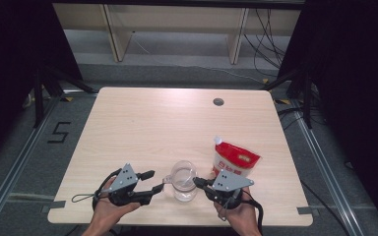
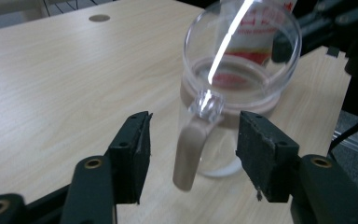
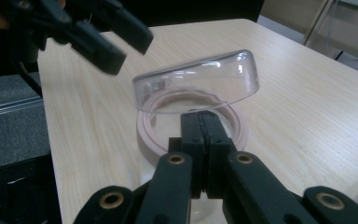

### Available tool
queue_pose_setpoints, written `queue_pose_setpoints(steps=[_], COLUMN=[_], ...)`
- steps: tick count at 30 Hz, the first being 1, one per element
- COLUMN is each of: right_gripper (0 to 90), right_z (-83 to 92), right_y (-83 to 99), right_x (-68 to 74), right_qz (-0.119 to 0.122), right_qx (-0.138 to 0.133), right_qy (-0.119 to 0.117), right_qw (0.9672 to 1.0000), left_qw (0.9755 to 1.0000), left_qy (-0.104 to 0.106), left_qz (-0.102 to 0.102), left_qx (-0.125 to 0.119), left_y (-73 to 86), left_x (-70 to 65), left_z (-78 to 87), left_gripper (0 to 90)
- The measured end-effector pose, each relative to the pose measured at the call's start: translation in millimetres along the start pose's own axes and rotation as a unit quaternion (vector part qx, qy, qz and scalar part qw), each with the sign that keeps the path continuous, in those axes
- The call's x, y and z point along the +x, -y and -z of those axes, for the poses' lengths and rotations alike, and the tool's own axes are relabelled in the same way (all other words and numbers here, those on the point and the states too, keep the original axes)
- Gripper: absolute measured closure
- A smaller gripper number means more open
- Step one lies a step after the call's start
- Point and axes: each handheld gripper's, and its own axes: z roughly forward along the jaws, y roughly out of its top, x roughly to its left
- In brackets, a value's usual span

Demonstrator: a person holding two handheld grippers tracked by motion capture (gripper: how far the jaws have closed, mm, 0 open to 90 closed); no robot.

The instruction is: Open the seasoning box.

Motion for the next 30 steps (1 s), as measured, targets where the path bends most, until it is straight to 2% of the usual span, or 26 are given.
queue_pose_setpoints(steps=[1,2,4,5,6,8,9,10,13,14,15,18,19,22,23,24,25,28,30], right_gripper=[90.0,90.0,90.0,90.0,90.0,90.0,90.0,90.0,90.0,90.0,90.0,90.0,90.0,90.0,90.0,90.0,89.9,89.8,89.7], right_z=[0.0,-0.7,-1.4,-1.0,-2.7,-3.8,-3.8,-5.3,-6.5,-6.5,-6.7,-8.4,-9.0,-9.6,-10.1,-10.5,-11.1,-11.9,-13.8], right_y=[0.0,-2.3,-3.3,-4.6,-8.3,-11.9,-11.9,-15.5,-20.2,-20.2,-21.4,-23.6,-24.6,-25.9,-26.8,-27.2,-27.9,-30.0,-32.4], right_x=[0.0,1.4,2.1,4.3,4.6,6.5,6.5,8.3,10.9,10.9,10.3,12.1,13.0,13.5,12.7,13.4,13.9,14.4,16.3], right_qz=[0.000,0.001,0.004,-0.005,0.010,0.013,0.013,0.018,0.019,0.019,0.028,0.033,0.027,0.030,0.040,0.035,0.036,0.040,0.041], right_qx=[0.000,-0.003,-0.007,-0.006,-0.010,-0.013,-0.013,-0.016,-0.016,-0.016,-0.013,-0.015,-0.017,-0.017,-0.022,-0.020,-0.021,-0.019,-0.024], right_qy=[0.000,0.001,0.004,0.005,0.002,0.002,0.002,0.002,-0.004,-0.004,-0.007,-0.009,-0.007,-0.011,-0.007,-0.014,-0.012,-0.015,-0.018], right_qw=[1.0000,1.0000,1.0000,1.0000,0.9999,0.9998,0.9998,0.9997,0.9997,0.9997,0.9995,0.9993,0.9995,0.9994,0.9989,0.9991,0.9991,0.9989,0.9987], left_qw=[1.0000,0.9999,0.9999,0.9999,0.9996,0.9993,0.9994,0.9990,0.9983,0.9985,0.9982,0.9981,0.9980,0.9981,0.9981,0.9981,0.9981,0.9982,0.9978], left_qy=[0.000,-0.009,-0.012,-0.009,-0.012,-0.017,-0.016,-0.021,-0.036,-0.033,-0.037,-0.036,-0.036,-0.031,-0.031,-0.030,-0.028,-0.029,-0.034], left_qz=[0.000,0.008,0.003,0.007,0.014,0.021,0.010,0.022,0.009,0.018,0.018,0.023,0.024,0.018,0.018,0.018,0.008,0.009,0.019], left_qx=[0.000,0.007,0.011,0.010,0.021,0.026,0.030,0.032,0.044,0.041,0.044,0.043,0.046,0.051,0.051,0.051,0.054,0.051,0.055], left_y=[0.0,5.6,7.5,10.3,14.9,17.1,18.8,21.0,23.9,25.4,26.4,29.6,30.4,32.8,33.2,33.9,33.9,35.3,36.4], left_x=[0.0,0.4,1.6,2.6,3.3,2.7,4.6,3.4,6.2,6.3,6.6,7.2,7.3,6.9,6.7,6.6,7.8,8.0,7.6], left_z=[0.0,1.2,1.7,1.4,1.7,1.8,1.7,1.2,3.2,2.8,4.3,4.5,4.8,5.9,5.9,6.1,6.7,6.5,7.5], left_gripper=[41.9,39.6,37.3,37.3,34.8,31.0,31.0,28.3,25.1,25.1,24.9,23.1,23.2,23.4,23.4,23.4,23.3,22.9,21.2])
